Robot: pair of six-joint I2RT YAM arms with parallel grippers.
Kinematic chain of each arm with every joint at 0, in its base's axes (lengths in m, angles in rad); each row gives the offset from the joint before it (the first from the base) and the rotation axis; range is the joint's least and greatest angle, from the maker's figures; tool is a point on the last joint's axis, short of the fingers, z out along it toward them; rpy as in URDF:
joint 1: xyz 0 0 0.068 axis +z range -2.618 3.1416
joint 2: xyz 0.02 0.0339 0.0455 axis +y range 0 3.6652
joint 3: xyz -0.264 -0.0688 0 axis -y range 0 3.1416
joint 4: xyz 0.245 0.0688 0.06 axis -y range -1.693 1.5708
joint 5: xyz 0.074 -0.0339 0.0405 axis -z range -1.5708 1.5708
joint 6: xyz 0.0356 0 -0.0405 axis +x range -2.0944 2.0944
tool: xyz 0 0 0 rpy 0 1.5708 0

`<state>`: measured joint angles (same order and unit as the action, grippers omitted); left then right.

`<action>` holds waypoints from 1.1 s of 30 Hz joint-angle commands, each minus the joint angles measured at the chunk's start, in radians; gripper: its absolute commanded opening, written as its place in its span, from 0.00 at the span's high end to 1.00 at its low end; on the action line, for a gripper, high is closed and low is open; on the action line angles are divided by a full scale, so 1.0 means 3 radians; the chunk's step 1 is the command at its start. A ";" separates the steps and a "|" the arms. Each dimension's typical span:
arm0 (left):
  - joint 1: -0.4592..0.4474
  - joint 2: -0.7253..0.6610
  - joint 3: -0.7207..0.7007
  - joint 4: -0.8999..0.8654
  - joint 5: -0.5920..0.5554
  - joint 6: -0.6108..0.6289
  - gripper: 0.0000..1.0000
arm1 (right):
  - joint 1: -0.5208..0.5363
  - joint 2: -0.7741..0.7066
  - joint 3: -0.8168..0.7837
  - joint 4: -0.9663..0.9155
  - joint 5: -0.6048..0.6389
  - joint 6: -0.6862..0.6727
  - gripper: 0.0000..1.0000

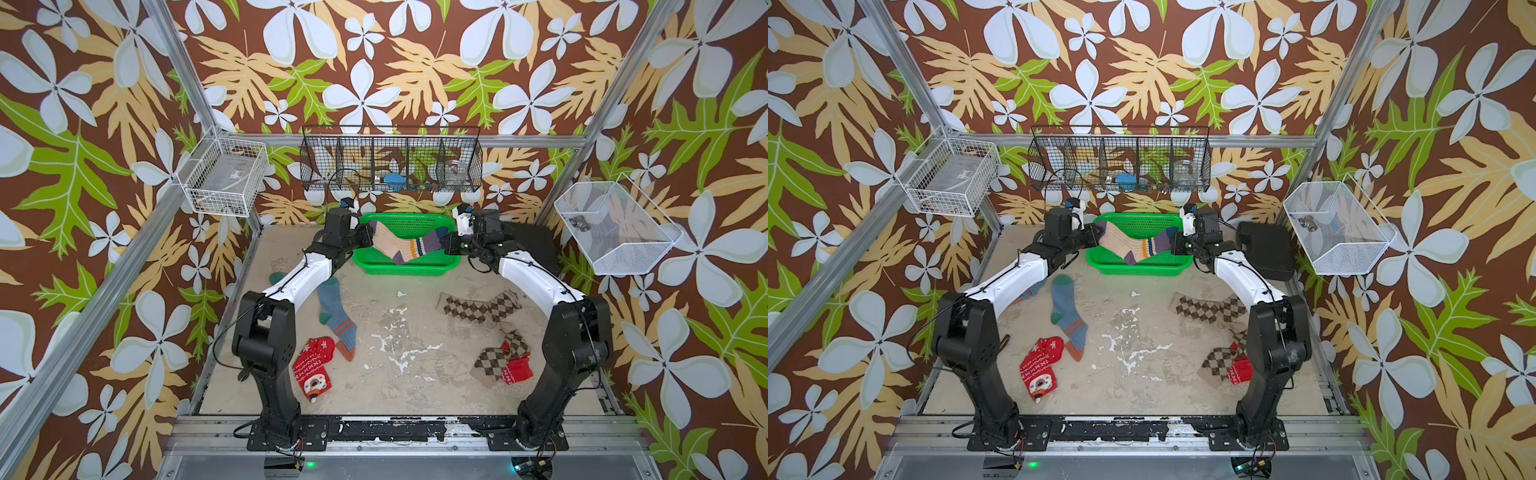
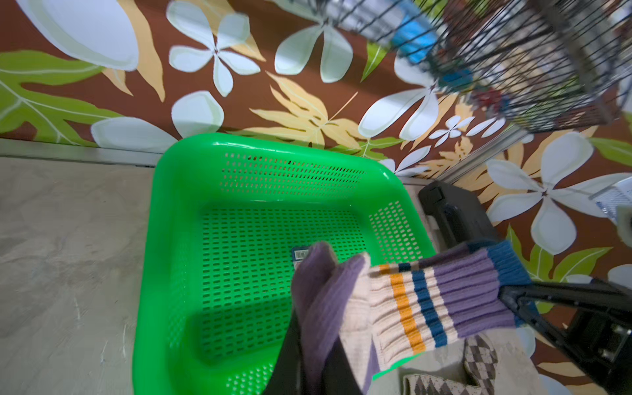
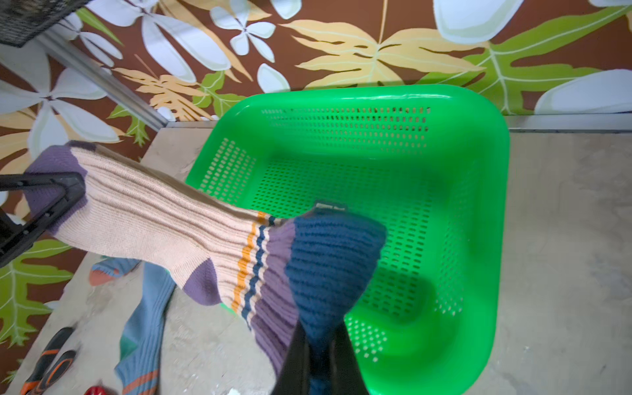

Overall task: Place the socks together as a pair
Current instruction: Place a pair of socks in the bin.

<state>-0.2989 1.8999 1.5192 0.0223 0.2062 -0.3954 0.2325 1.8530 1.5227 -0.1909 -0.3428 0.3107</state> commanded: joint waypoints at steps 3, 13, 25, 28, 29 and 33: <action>0.0006 0.0620 0.0430 -0.0252 -0.0003 0.0080 1.00 | -0.0018 0.0524 0.0452 -0.0257 -0.0078 -0.0130 1.00; 0.0004 0.1169 0.0742 -0.0340 -0.0242 0.0151 0.72 | -0.0019 0.1107 0.0826 -0.0560 0.0276 -0.0269 0.80; -0.0163 -0.0223 0.0049 -0.0172 -0.0475 0.0237 0.29 | 0.0197 -0.0077 0.0351 -0.0582 0.0744 -0.0356 0.48; -0.0252 -0.0810 -0.0454 -0.0093 -0.0572 0.0226 0.29 | 0.0262 -0.0615 -0.0305 -0.0410 0.0741 -0.0287 0.48; -0.0278 -0.1004 -0.0650 -0.0069 -0.0610 0.0215 0.29 | 0.0267 -0.0771 -0.0532 -0.0351 0.0739 -0.0250 0.48; -0.0304 -0.1788 -0.1733 0.0228 -0.0622 0.0048 0.29 | 0.0303 -0.1333 -0.1529 -0.0031 0.0769 -0.0127 0.50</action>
<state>-0.3897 1.4509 1.1309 0.0525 0.0463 -0.3401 0.3153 1.5108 1.1683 -0.2653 -0.1249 0.2348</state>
